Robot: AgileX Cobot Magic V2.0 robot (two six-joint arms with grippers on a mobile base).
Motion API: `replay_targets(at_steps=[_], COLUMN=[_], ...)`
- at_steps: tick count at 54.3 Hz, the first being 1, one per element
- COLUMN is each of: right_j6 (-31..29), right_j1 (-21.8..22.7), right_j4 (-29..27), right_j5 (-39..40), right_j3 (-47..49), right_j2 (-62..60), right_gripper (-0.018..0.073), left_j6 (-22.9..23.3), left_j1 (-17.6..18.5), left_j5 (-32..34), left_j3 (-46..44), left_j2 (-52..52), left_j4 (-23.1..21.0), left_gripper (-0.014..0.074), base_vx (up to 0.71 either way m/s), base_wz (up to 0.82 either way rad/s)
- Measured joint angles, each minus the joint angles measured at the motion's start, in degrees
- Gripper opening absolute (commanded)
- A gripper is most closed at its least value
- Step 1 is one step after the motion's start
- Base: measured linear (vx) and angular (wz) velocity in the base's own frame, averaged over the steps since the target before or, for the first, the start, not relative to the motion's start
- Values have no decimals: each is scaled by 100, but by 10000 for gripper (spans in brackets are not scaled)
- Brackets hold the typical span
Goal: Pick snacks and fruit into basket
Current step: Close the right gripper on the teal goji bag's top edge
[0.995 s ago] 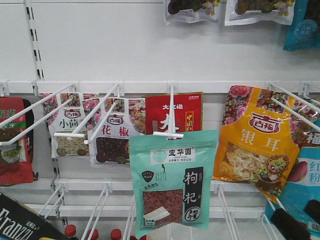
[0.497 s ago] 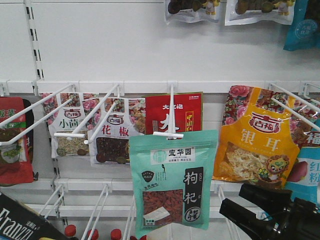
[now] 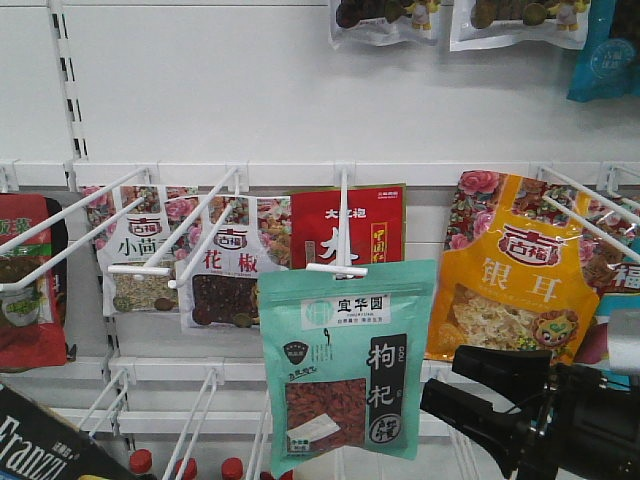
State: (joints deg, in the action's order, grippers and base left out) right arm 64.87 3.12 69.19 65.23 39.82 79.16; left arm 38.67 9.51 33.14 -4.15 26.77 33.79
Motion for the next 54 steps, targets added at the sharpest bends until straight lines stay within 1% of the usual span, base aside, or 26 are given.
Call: replay_targets(at_steps=[6,19,34,54], right_j6=[-20,-321,-327,-366], right_j1=[-97,-533,-561,-561], right_j4=[0,-170,-239,-239], right_j5=[11,-219,-412,-532], right_j3=[6,27,313,323], right_j2=[113,237,335,335], right_gripper=[541,541,541,541], left_j6=[0,0,0,0], left_j1=[0,0,0,0], left_j5=[0,0,0,0], left_j3=[0,0,0,0], left_j2=[0,0,0,0], left_j4=[-5,-5,-6,-6], left_gripper=[0,0,0,0], base_vx=[0,0,0,0], base_wz=[0,0,0,0])
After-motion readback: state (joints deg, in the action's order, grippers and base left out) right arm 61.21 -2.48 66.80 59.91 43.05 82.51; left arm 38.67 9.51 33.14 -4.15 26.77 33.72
